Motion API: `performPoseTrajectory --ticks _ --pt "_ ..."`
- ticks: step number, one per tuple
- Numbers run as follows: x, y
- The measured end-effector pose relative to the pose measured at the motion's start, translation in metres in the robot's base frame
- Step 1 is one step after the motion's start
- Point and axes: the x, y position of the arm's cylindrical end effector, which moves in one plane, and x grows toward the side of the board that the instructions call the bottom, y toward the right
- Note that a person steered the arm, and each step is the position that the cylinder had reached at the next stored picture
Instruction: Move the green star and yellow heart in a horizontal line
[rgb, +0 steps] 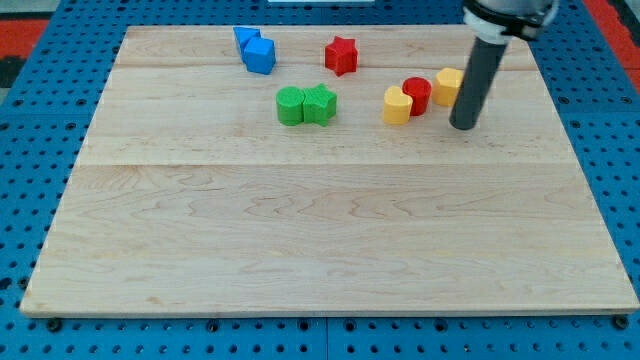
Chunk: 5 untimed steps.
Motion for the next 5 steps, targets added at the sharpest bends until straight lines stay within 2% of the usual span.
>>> performPoseTrajectory --ticks 1,2,3,4,5 --pt "-0.029 -0.003" --pt "-0.037 -0.024" --pt "-0.016 -0.025" --pt "-0.019 -0.063" --pt "-0.042 -0.115"
